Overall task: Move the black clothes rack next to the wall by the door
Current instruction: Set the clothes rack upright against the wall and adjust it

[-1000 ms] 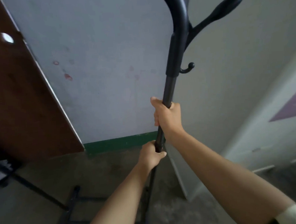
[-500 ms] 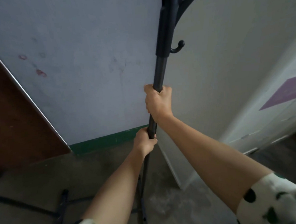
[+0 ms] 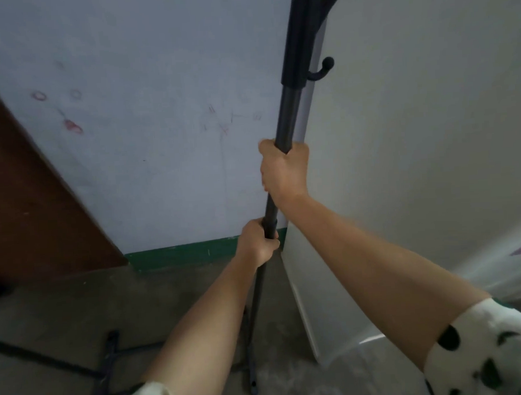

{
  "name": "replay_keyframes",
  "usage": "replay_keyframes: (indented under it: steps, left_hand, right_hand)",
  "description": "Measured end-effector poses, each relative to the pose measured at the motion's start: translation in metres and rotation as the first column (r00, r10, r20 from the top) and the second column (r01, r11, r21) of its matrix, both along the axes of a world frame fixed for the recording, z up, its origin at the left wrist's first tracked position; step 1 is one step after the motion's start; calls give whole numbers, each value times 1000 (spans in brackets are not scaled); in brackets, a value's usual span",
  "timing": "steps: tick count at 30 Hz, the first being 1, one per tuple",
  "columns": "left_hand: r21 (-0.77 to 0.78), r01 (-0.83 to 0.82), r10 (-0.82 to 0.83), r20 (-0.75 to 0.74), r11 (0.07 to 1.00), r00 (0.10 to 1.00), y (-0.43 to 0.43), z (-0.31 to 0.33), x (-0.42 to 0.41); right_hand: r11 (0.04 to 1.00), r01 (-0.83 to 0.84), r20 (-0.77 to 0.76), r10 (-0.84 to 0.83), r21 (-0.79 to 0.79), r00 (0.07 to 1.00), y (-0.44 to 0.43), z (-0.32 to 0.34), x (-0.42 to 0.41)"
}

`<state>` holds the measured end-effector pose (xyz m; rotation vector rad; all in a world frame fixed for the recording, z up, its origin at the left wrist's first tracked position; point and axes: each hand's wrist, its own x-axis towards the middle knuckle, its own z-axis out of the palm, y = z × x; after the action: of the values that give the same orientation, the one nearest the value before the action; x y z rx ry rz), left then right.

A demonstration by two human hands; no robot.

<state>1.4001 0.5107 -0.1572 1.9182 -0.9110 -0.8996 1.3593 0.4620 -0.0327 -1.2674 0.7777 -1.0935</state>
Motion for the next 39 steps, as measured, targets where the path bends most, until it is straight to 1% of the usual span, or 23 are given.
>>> replay_keyframes:
  steps: [3, 11, 20, 27, 39]
  left_hand:
    - [6, -9, 9, 22, 1000, 1000, -18, -1, 7]
    - [11, -41, 41, 23, 999, 999, -74, 1, 27]
    - [24, -19, 19, 7, 1000, 1000, -136, -5, 45]
    - [9, -56, 56, 23, 998, 998, -203, -3, 57]
    - [32, -49, 48, 13, 998, 999, -300, 0, 58]
  right_hand:
    - [1000, -3, -7, 3, -18, 1000, -19, -1, 8]
    - [994, -12, 12, 13, -113, 1000, -71, 0, 27]
    - [994, 8, -8, -9, -113, 1000, -139, -7, 47]
    - [993, -33, -13, 32, -110, 999, -203, -4, 60]
    - [993, 26, -21, -29, -114, 999, -298, -3, 62]
